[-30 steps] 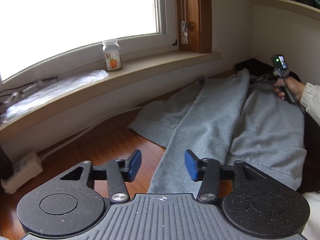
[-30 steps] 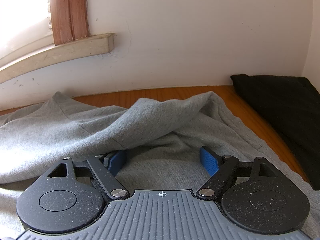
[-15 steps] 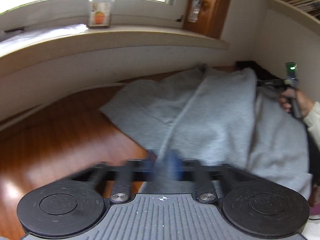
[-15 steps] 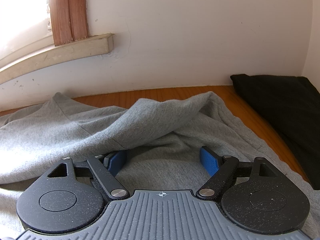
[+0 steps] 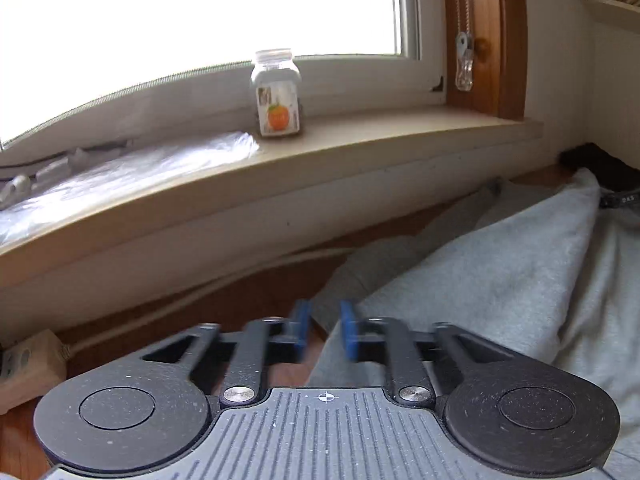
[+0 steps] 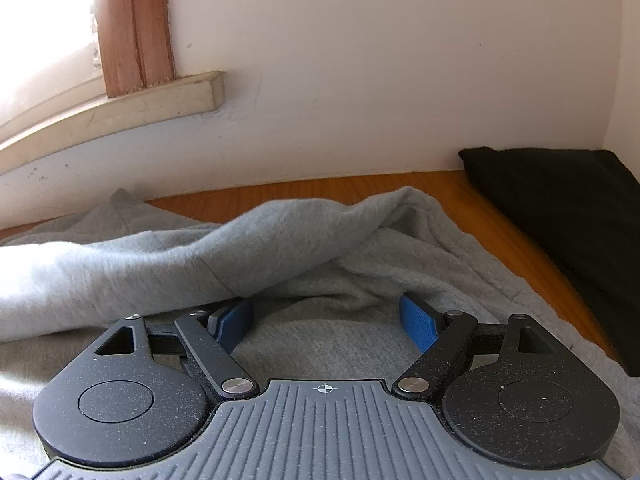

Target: Fold clothes

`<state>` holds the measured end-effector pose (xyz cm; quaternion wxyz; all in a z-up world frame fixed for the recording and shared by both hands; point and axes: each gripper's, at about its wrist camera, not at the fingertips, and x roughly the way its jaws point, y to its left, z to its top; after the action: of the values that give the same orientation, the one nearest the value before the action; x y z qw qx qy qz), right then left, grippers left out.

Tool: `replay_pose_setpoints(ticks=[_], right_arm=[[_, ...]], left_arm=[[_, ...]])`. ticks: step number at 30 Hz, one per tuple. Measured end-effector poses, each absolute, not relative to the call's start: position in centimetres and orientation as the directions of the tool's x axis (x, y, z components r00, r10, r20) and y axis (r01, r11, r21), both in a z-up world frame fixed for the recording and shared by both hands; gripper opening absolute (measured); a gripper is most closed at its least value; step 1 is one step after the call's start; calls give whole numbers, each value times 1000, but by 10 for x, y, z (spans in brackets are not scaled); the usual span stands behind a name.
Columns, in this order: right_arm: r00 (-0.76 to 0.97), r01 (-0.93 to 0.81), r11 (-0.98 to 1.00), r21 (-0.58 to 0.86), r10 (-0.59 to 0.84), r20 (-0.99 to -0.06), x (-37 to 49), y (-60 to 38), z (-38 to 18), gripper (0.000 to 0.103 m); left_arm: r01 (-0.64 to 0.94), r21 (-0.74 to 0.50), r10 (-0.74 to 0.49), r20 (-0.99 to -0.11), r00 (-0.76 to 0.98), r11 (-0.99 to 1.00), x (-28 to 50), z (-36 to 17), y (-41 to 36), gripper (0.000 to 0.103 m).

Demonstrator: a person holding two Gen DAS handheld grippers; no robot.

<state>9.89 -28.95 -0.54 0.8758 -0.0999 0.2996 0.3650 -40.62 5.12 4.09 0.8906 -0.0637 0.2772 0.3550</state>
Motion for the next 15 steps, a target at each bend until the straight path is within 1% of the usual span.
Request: replay_pose_setpoints(ticks=[3, 8, 12, 15], right_arm=[[553, -700, 713, 43, 579, -599, 99, -290, -4, 80], [553, -701, 712, 40, 578, -600, 99, -290, -4, 80], [554, -701, 712, 36, 576, -601, 99, -289, -4, 80], [555, -701, 712, 34, 575, -601, 99, -289, -5, 80]], left_arm=[[-626, 113, 581, -526, 621, 772, -401, 45, 27, 37], [-513, 98, 485, -511, 710, 853, -378, 51, -17, 36], [-401, 75, 376, -537, 755, 913, -349, 42, -42, 37], [-364, 101, 354, -569, 742, 926, -326, 30, -48, 41]])
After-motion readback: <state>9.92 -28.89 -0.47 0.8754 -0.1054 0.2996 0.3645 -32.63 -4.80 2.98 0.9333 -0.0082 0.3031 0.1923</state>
